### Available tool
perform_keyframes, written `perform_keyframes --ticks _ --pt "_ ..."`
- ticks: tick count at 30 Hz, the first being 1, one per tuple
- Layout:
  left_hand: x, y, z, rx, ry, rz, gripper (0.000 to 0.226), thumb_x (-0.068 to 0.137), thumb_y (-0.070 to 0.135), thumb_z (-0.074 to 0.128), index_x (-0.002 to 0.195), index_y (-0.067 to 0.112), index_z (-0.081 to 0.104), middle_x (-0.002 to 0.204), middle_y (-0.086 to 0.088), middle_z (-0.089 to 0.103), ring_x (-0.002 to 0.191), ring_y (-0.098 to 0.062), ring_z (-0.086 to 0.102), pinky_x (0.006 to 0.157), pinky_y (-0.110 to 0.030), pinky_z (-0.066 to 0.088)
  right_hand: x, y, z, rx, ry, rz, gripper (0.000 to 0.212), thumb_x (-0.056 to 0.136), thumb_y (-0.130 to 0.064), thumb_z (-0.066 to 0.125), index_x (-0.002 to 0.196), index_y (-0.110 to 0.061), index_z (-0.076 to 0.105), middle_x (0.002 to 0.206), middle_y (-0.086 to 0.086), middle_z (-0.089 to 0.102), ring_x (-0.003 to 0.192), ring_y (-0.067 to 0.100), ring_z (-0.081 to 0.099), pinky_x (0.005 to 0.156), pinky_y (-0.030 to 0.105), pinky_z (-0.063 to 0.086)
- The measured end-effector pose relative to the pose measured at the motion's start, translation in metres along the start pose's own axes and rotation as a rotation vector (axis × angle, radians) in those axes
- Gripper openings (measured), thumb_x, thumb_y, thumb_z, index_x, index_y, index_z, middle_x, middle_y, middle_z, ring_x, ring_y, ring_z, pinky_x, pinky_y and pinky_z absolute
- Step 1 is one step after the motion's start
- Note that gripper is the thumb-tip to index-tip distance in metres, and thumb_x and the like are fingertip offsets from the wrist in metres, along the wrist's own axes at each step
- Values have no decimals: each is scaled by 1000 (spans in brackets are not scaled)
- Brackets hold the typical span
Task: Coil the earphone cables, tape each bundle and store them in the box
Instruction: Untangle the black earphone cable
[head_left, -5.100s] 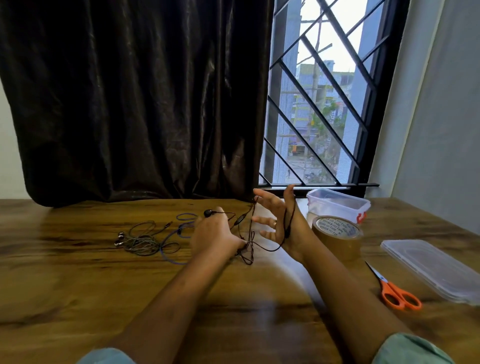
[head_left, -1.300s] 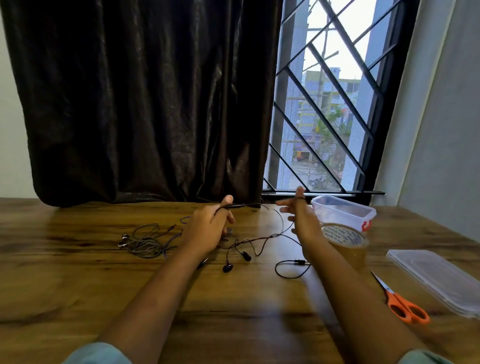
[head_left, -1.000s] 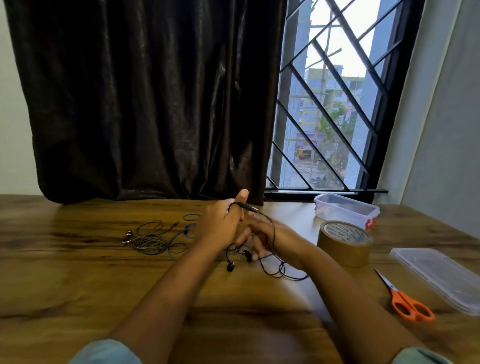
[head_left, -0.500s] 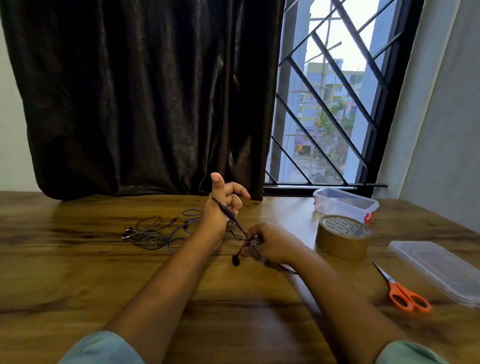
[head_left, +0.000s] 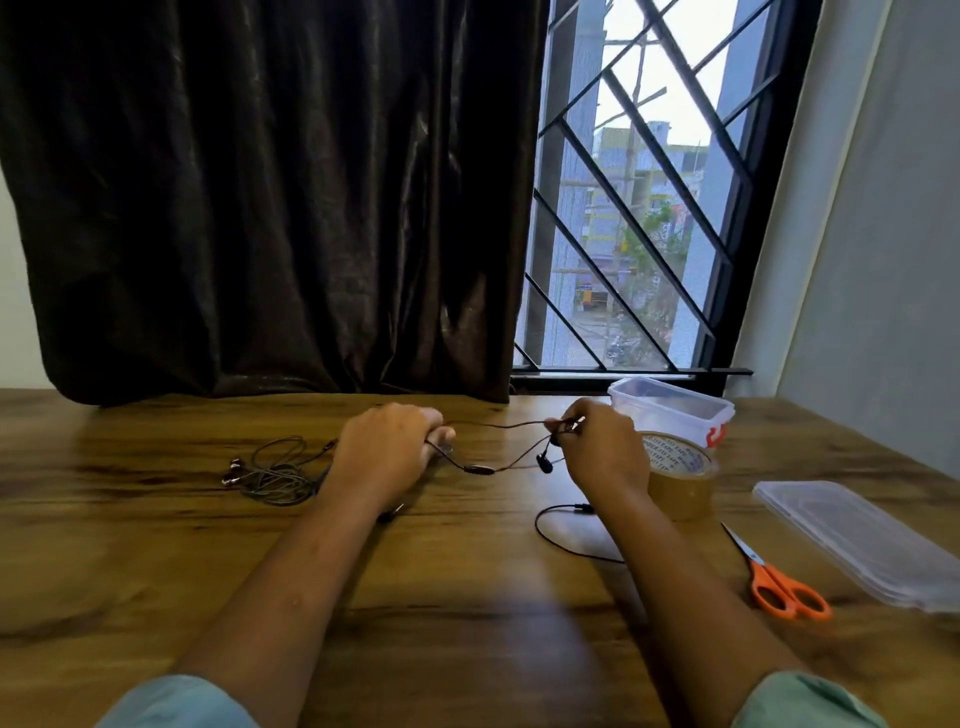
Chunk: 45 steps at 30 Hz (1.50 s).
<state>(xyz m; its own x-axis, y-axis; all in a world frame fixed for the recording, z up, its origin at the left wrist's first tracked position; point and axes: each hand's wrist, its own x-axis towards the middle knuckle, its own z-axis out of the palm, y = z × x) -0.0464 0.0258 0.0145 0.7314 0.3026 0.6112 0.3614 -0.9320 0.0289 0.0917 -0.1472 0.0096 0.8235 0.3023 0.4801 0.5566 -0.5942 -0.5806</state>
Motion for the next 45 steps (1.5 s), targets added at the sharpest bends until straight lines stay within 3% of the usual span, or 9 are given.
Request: perform_keyframes --ticks 4,12,15,18,25,28,35,41,45 --pt "2 4 -12 -550 355 -241 25 95 35 49 78 20 57 57 5 49 51 -10 46 45 -26 30 0 2 3 3 -63 38 2 88 -22 63 88 -24 63 89 0 72 84 20 67 72 33 54" --pt "6 14 -19 -1289 578 -497 16 96 11 51 85 22 54 73 1 61 61 -2 59 59 -21 50 6 8 8 31 -150 155 13 90 -13 54 94 -17 66 92 5 64 83 23 62 69 32 51" --pt "6 9 -22 -1284 701 -487 20 93 7 53 86 25 56 82 6 62 77 1 63 74 -20 52 10 7 13 245 -219 278 17 92 -9 45 90 -7 62 90 16 67 70 28 65 61 36 57" --pt "5 9 -22 -1126 704 -404 21 91 8 57 86 28 57 84 9 61 81 1 61 76 -16 51 9 0 8 686 -264 489 24 101 -13 35 84 -7 51 74 18 62 42 18 46 37 18 33" --pt "2 -8 -18 -446 612 -213 26 82 -14 52 86 7 66 94 3 47 94 -12 44 73 -8 32 11 -9 1 1194 -244 661 29 103 -20 35 121 -2 50 93 15 58 51 19 46 31 15 33" --pt "-2 -4 -17 -385 509 -124 25 82 -12 52 88 9 66 95 4 48 99 -7 37 78 -12 32 9 -10 -3 1209 -233 605 33 103 -33 37 109 -5 54 80 7 58 42 13 41 33 15 29" --pt "3 27 -19 -907 679 -197 55 88 66 33 112 20 51 109 27 40 106 -14 48 88 -25 41 8 -11 -3 967 -246 398 41 97 -53 39 120 -22 51 96 1 64 37 7 39 37 16 30" --pt "6 19 -18 -968 794 -190 56 82 72 40 114 26 40 129 6 37 125 -16 38 101 -32 35 5 -7 6 735 -369 271 49 99 -44 43 144 -41 24 115 5 58 60 11 47 51 24 42" --pt "8 28 -33 -1613 717 -417 43 93 59 32 114 24 42 113 0 50 106 -19 55 89 -42 51 0 -9 9 613 -453 214 59 96 -59 31 149 -40 14 126 7 57 75 18 62 57 24 45"
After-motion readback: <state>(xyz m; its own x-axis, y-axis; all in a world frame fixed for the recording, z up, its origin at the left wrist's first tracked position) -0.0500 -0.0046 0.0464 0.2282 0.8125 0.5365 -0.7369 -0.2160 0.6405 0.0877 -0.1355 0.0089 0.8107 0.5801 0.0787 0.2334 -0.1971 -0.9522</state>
